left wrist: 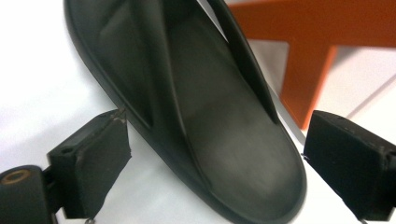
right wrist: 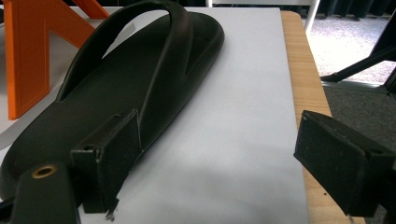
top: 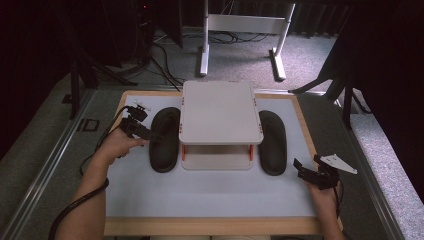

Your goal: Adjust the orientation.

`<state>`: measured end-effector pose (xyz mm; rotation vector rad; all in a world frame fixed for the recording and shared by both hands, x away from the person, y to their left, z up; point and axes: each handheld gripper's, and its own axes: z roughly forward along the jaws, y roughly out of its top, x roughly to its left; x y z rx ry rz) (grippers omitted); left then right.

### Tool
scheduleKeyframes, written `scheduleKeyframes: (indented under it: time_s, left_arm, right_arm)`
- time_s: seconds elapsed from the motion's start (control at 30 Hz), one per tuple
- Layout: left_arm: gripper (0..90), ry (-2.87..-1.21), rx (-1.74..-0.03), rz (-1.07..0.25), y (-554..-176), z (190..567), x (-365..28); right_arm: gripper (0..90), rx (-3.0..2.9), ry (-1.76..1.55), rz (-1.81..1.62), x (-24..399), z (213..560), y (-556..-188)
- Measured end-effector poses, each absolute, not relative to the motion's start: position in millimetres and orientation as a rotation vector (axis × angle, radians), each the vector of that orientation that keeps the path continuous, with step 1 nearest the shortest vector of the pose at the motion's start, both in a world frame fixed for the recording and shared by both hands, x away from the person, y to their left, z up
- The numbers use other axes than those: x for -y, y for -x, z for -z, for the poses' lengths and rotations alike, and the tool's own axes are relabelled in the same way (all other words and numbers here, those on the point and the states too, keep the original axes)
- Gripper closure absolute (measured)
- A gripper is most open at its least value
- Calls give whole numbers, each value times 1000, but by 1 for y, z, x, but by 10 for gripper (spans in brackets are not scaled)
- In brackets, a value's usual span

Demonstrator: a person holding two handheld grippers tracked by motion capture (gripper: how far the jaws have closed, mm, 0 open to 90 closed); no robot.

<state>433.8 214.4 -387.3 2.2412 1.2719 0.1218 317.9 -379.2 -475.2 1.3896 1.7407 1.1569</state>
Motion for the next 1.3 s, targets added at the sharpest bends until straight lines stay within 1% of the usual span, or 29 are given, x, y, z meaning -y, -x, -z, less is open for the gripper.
scheduleKeyframes:
  time_s: [0.03, 0.13, 0.17, 0.2, 0.23, 0.3, 0.37, 0.43, 0.47, 0.53, 0.57, 0.6, 0.8, 0.83, 0.87, 0.9, 0.93, 1.0, 1.1, 1.23, 1.3]
  left_arm:
    - [135, -2241, -1272, -122, -434, 387, -214]
    - [143, -2223, -1301, -122, -444, 390, -215]
    - [175, -2218, -1303, -121, -446, 391, -215]
    - [237, -2214, -1314, -139, -449, 392, -215]
    - [237, -2215, -1315, -135, -451, 393, -215]
    - [336, -2220, -1326, -153, -454, 394, -214]
    - [345, -2216, -1337, -167, -457, 396, -213]
    - [398, -2217, -1349, -167, -460, 400, -212]
    - [398, -2212, -1365, -161, -463, 403, -211]
    - [442, -2214, -1375, -138, -466, 409, -210]
    - [446, -2214, -1375, -138, -466, 409, -210]
    - [498, -2209, -1389, -157, -468, 412, -210]
    - [507, -2221, -1438, -104, -474, 422, -210]
    - [526, -2226, -1435, -108, -475, 423, -210]
    - [527, -2216, -1438, -106, -475, 425, -210]
    - [541, -2213, -1438, -86, -476, 427, -210]
    - [602, -2213, -1447, -96, -476, 429, -209]
    - [614, -2197, -1453, -83, -477, 431, -209]
    - [678, -2196, -1459, -79, -478, 432, -207]
    - [701, -2194, -1475, -99, -477, 429, -206]
    - [703, -2168, -1477, -118, -474, 425, -207]
  right_arm:
    - [140, -1741, -1390, -1157, 379, 475, -318]
    - [141, -1745, -1389, -1157, 379, 475, -318]
    - [141, -1747, -1390, -1156, 379, 475, -318]
    - [146, -1752, -1390, -1160, 379, 475, -318]
    - [146, -1752, -1390, -1160, 379, 475, -318]
    - [146, -1755, -1390, -1164, 379, 476, -319]
    - [146, -1756, -1390, -1166, 379, 476, -319]
    - [146, -1756, -1389, -1167, 379, 475, -319]
    - [146, -1757, -1389, -1167, 379, 475, -319]
    - [146, -1759, -1388, -1168, 379, 476, -319]
    - [146, -1759, -1388, -1168, 379, 476, -319]
    - [146, -1763, -1389, -1166, 379, 476, -319]
    - [146, -1766, -1387, -1169, 379, 476, -319]
    - [146, -1767, -1387, -1169, 379, 476, -319]
    - [147, -1767, -1387, -1172, 379, 476, -319]
    - [146, -1766, -1389, -1176, 380, 476, -319]
    - [147, -1766, -1390, -1178, 380, 476, -319]
    - [147, -1767, -1390, -1178, 380, 476, -319]
    - [147, -1773, -1384, -1169, 379, 476, -320]
    - [146, -1766, -1386, -1174, 379, 476, -319]
    - [144, -1754, -1381, -1176, 379, 476, -319]
